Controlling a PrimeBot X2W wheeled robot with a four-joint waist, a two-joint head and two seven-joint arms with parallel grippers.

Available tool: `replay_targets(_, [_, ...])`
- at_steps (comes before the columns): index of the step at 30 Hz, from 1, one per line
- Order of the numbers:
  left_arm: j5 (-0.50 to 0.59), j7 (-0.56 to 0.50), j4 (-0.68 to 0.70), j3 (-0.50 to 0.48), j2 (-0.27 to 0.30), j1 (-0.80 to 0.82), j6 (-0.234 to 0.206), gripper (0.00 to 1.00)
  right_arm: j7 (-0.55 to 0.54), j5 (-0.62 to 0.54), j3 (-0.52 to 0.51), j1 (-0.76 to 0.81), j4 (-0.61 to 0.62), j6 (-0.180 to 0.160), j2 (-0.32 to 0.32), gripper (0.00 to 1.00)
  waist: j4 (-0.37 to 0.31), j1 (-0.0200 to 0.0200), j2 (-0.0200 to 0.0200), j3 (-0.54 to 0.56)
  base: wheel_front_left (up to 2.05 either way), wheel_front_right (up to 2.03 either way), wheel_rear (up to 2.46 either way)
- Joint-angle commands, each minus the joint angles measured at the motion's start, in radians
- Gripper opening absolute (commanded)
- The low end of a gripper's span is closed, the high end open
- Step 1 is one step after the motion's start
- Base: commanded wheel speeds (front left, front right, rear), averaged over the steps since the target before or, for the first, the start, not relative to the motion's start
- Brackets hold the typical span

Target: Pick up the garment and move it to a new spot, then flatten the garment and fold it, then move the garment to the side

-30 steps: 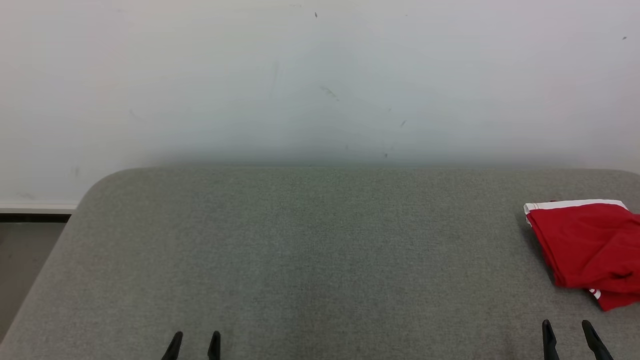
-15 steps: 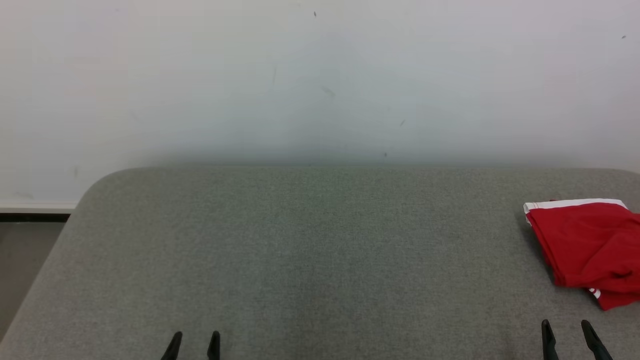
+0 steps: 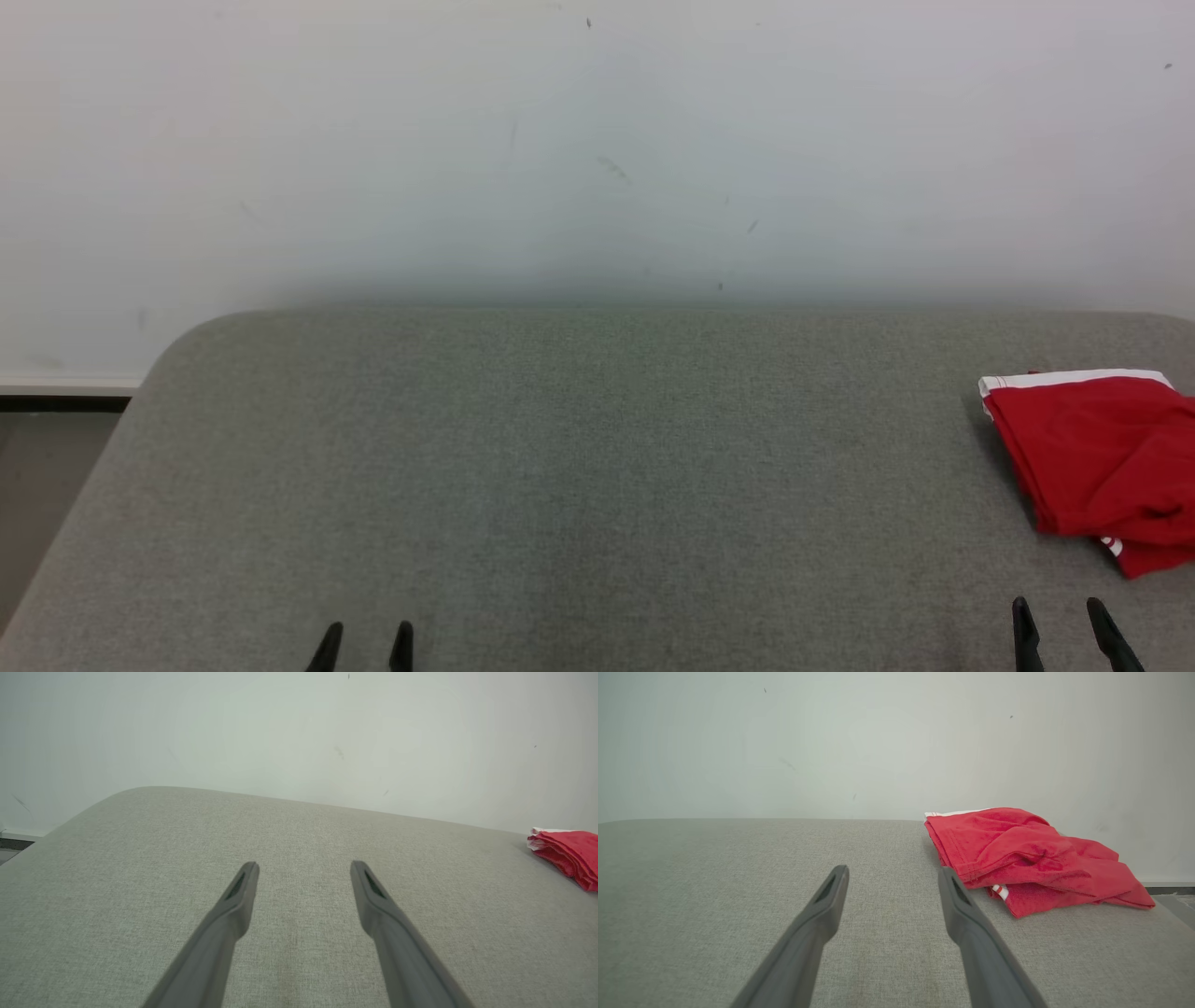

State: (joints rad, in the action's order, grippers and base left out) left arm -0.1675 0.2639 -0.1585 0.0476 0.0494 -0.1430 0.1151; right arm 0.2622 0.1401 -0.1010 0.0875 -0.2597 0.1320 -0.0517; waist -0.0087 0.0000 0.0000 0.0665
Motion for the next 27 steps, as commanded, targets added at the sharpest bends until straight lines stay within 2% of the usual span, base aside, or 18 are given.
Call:
replay_targets(1, [-0.001, 0.000, -0.004, 0.002, 0.000, 0.000, 0.000, 0.00, 0.000, 0.000, 0.000, 0.000, 0.000, 0.000, 0.000, 0.00, 0.000, 0.0000, 0.0000, 0.000, 0.00, 0.00, 0.00])
replay_targets(5, [-0.008, -0.002, -0.034, 0.005, -0.004, -0.007, 0.000, 0.00, -0.009, 0.008, -0.001, 0.004, -0.031, 0.000, 0.008, 0.00, 0.000, 0.0000, 0.0000, -0.001, 0.00, 0.00, 0.00])
replay_targets(27, [-0.414, -0.105, -0.049, -0.040, 0.000, 0.068, 0.005, 0.00, -0.112, 0.419, -0.004, -0.054, -0.015, 0.000, 0.005, 0.00, 0.002, 0.0000, 0.0000, -0.013, 0.00, 0.00, 0.00])
